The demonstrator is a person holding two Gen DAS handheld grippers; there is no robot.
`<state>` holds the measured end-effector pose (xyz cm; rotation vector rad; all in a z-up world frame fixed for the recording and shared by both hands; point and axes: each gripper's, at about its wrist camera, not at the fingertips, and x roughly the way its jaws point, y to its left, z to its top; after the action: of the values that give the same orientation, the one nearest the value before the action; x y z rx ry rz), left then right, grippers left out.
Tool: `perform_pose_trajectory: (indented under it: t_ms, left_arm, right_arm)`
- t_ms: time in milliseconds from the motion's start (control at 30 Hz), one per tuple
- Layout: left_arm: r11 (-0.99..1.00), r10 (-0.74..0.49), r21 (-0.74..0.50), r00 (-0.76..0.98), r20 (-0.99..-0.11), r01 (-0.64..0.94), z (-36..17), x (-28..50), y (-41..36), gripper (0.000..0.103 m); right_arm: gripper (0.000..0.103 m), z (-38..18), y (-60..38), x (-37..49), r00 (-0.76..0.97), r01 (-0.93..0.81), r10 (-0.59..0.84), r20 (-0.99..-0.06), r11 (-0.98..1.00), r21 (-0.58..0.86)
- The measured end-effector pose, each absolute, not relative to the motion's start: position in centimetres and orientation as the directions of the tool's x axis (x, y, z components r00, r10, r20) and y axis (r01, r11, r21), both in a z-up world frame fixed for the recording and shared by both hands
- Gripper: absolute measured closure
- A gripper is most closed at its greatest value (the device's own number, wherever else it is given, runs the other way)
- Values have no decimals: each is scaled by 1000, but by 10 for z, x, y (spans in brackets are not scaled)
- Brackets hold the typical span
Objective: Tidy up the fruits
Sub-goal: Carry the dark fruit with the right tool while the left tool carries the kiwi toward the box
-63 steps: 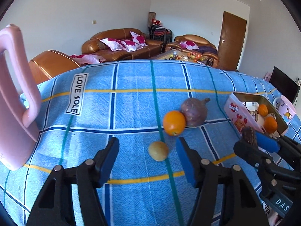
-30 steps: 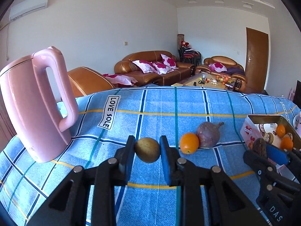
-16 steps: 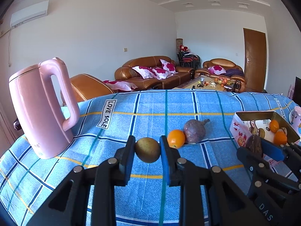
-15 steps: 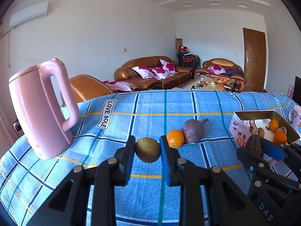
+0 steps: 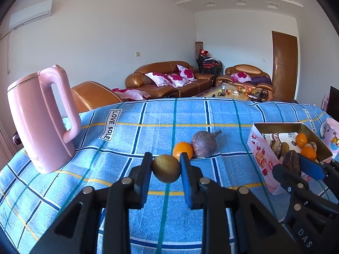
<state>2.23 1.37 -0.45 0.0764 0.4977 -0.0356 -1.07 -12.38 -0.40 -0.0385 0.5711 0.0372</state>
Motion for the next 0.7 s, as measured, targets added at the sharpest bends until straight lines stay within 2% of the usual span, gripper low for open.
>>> perform_pose_trajectory:
  t_ms: [700]
  left_arm:
    - [986, -116, 52, 866, -486, 161, -3, 15, -57, 75]
  right_arm:
    - [63, -2, -204, -21, 845, 75, -89, -527, 996, -49]
